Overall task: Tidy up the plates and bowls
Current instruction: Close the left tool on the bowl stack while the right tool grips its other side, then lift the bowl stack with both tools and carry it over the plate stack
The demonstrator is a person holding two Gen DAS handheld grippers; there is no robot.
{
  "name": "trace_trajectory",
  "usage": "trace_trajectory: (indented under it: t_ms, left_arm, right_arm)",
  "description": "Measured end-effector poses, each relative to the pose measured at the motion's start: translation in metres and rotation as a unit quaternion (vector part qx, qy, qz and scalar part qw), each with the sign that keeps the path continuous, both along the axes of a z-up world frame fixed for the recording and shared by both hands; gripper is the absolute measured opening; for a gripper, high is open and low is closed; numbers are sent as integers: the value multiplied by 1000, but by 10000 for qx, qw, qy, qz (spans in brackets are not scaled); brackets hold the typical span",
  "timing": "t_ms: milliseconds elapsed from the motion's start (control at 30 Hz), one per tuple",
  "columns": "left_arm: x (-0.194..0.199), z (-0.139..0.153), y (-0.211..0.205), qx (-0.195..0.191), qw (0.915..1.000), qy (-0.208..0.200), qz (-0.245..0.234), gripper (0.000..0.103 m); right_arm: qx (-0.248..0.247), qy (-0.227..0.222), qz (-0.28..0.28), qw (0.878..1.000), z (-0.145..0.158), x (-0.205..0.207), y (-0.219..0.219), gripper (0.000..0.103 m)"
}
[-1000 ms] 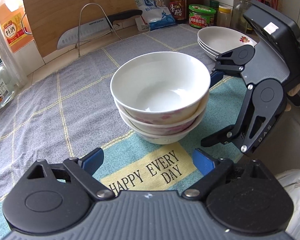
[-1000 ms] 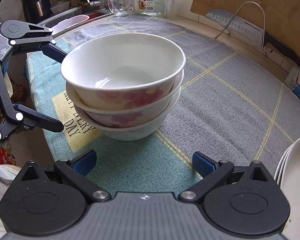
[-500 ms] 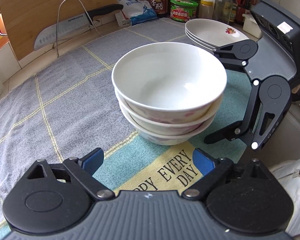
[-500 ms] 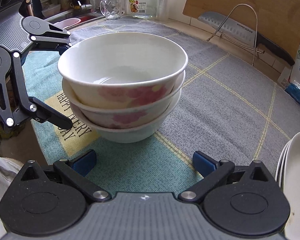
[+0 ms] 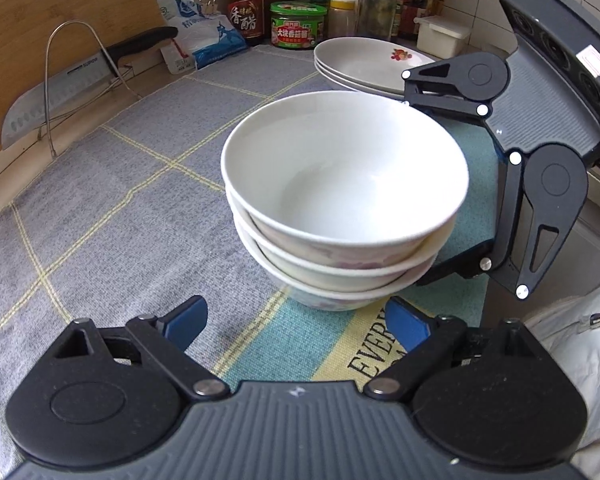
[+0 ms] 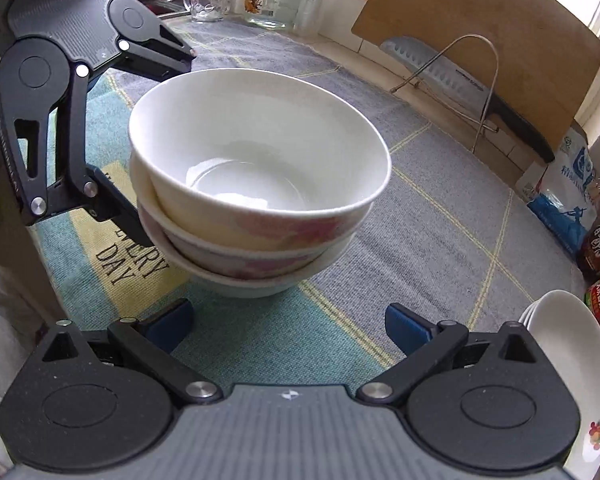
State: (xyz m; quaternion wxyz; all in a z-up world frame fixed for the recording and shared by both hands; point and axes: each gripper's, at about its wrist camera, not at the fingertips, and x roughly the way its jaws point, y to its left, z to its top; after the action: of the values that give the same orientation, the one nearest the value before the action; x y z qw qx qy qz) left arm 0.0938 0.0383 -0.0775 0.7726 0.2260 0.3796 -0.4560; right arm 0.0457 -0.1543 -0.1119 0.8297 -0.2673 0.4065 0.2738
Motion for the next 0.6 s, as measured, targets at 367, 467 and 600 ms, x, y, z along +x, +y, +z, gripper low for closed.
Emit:
trace_trajectory:
  t_ms: [367,467,600]
  left_arm:
    - [-7,2,-7,72,9941,-473,-972,93]
    - [-4,4,-8,64,9933,-463,-1054,90]
    - [4,6,-11,35,9929,-340,-1136,84]
  right_arm:
    - [386,277,591,9971,1,10,1,86]
    - [488,341,732,9955,8,7,-2,86]
    - [584,452,852,9936,11,12,-3,86]
